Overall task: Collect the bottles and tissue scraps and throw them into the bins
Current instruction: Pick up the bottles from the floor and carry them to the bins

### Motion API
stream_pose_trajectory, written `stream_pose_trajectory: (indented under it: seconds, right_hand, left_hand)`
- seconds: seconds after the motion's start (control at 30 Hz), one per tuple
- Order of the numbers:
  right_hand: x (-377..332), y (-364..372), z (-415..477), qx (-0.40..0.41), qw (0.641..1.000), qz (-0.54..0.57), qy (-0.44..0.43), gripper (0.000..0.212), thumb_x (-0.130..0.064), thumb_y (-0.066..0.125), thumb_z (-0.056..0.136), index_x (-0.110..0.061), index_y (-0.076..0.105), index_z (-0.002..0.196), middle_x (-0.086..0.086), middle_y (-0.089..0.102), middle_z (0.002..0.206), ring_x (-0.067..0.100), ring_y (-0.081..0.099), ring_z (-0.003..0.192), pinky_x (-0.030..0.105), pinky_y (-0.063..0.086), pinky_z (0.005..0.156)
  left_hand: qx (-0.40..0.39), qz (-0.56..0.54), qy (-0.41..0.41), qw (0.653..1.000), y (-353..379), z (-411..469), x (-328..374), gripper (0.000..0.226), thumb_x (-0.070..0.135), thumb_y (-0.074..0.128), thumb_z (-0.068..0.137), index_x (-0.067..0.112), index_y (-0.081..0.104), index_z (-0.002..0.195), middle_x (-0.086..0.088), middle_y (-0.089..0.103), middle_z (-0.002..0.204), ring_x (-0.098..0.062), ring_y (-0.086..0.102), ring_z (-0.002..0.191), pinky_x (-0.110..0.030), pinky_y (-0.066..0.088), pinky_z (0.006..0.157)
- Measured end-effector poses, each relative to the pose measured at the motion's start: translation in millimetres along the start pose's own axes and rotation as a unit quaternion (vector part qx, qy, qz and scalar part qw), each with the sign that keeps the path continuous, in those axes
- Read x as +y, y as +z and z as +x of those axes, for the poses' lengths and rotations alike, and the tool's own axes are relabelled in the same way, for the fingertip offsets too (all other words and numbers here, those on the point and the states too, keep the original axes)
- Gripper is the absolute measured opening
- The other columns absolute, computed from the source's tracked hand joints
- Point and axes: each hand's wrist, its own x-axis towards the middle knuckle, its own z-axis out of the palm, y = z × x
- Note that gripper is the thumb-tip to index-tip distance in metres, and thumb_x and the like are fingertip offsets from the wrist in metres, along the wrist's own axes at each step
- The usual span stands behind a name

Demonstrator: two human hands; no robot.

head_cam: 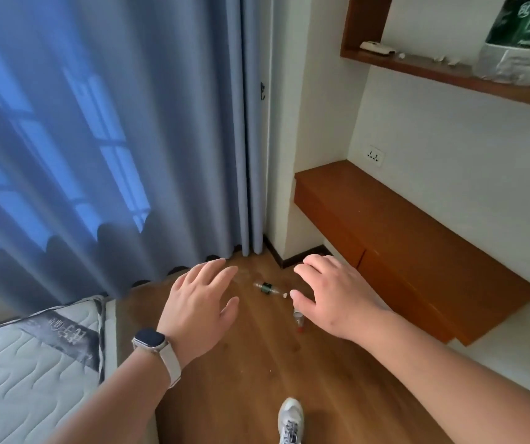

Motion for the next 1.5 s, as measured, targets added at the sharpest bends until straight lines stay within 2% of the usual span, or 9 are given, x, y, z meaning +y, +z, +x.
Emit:
stream_pose_trajectory:
  seconds: [0.2,0.33,0.6,0.83,1.2,1.33,1.5]
  right_hand:
    - [45.8,30.6,83.1,-0.013,1.0,0.014,0.011,0.049,-0.055,0.032,0.095,-0.025,0.05,0.129,-0.006,0.05,0.131,0.017,0.045,0.12,0.034,0.043,0.098]
    - [84.8,35.6,149.5,-0.019,0.999,0.038,0.014,0.051,-0.056,0.031,0.095,-0.026,0.048,0.133,-0.006,0.049,0.134,0.016,0.044,0.122,0.034,0.041,0.1]
    - [166.9,33.1,255.3,-0.032,0.998,0.053,0.027,0.054,-0.056,0.029,0.096,-0.027,0.042,0.14,-0.005,0.045,0.14,0.017,0.042,0.128,0.037,0.039,0.104]
    - [202.6,45.1,288.9,-0.054,0.997,0.043,0.045,0.054,-0.058,0.029,0.096,-0.028,0.041,0.14,-0.005,0.042,0.143,0.017,0.039,0.131,0.038,0.036,0.106]
    - [213.5,61.6,327.5,-0.083,0.988,0.033,0.126,0.055,-0.055,0.027,0.098,-0.025,0.039,0.142,-0.001,0.043,0.143,0.019,0.038,0.131,0.038,0.034,0.108]
    - [200.4,64.0,352.9,-0.077,0.981,0.032,0.173,0.054,-0.053,0.029,0.098,-0.025,0.037,0.143,-0.001,0.04,0.146,0.018,0.037,0.132,0.037,0.033,0.109]
    - [170.3,77.7,395.9,-0.093,0.968,0.025,0.231,0.056,-0.055,0.027,0.098,-0.028,0.027,0.147,-0.001,0.031,0.153,0.02,0.029,0.139,0.04,0.027,0.112]
  left_hand:
    - [-0.033,0.016,0.006,0.999,38.7,78.6,-17.3,0.048,0.044,0.056,0.085,0.027,0.055,0.13,0.005,0.053,0.136,-0.023,0.05,0.125,-0.043,0.042,0.1]
    - [-0.051,0.024,0.002,0.998,58.3,155.7,-27.9,0.048,0.044,0.055,0.085,0.027,0.056,0.13,0.005,0.055,0.134,-0.024,0.052,0.123,-0.043,0.043,0.1]
    - [-0.082,0.038,0.018,0.996,94.7,287.3,-27.5,0.052,0.038,0.063,0.086,0.03,0.05,0.136,0.004,0.049,0.141,-0.023,0.046,0.13,-0.044,0.037,0.106]
    - [-0.088,0.052,0.07,0.992,122.3,344.3,-21.5,0.059,0.028,0.079,0.068,0.025,0.06,0.124,0.0,0.06,0.128,-0.025,0.058,0.116,-0.043,0.047,0.095]
    - [-0.113,0.026,0.169,0.979,171.3,421.6,-46.1,0.055,0.034,0.074,0.077,0.026,0.058,0.129,0.0,0.058,0.133,-0.024,0.056,0.122,-0.046,0.045,0.099]
    - [-0.127,0.012,0.222,0.967,187.0,454.9,-72.7,0.054,0.034,0.074,0.077,0.026,0.059,0.128,-0.001,0.057,0.134,-0.024,0.054,0.123,-0.047,0.045,0.101]
    - [-0.12,-0.026,0.261,0.957,206.1,491.5,-119.3,0.05,0.032,0.076,0.076,0.023,0.063,0.124,-0.003,0.062,0.128,-0.027,0.058,0.118,-0.05,0.048,0.097]
